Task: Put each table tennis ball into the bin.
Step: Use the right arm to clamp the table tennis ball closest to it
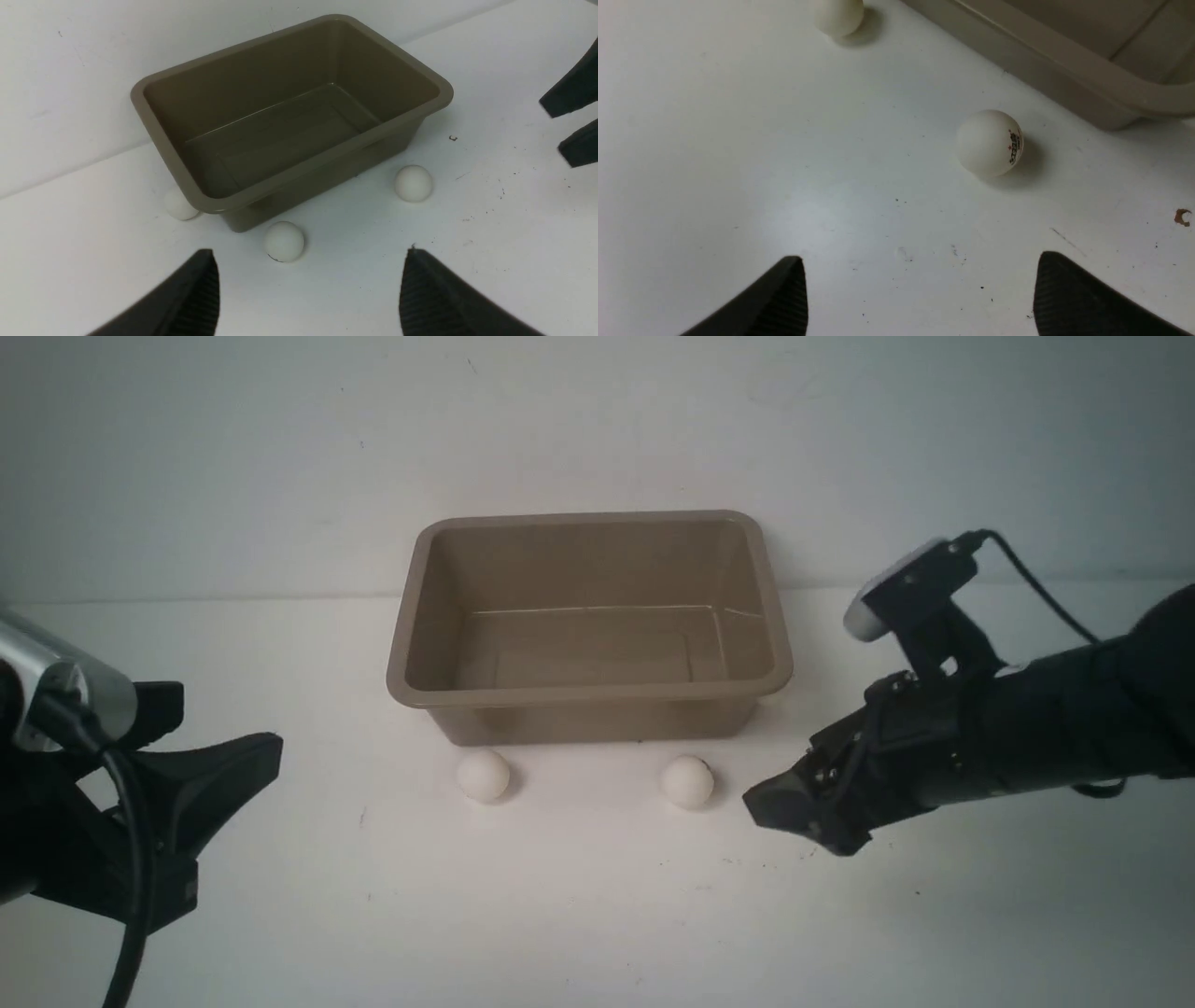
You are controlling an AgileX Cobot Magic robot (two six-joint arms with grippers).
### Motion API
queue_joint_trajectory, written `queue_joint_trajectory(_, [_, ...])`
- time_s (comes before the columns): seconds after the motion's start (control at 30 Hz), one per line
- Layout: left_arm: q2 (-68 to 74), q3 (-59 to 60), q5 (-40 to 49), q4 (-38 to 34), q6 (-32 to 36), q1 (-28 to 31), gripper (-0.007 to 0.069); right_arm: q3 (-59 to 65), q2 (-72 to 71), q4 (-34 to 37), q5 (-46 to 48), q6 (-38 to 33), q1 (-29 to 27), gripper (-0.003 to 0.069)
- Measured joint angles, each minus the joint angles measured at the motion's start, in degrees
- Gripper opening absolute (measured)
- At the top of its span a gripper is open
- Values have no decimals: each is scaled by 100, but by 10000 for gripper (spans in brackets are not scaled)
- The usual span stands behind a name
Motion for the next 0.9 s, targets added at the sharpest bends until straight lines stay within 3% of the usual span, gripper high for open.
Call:
queue_joint_trajectory(0.2, [0,0,0,0,14,0,468,-6,520,72,-611,-16,191,588])
queue_joint_trajectory(0.57, [0,0,7,0,16,0,468,-829,1430,170,-622,-16,590,588])
queue_joint_trajectory(0.9, [0,0,1,0,156,0,468,-1209,2102,33,-771,119,604,588])
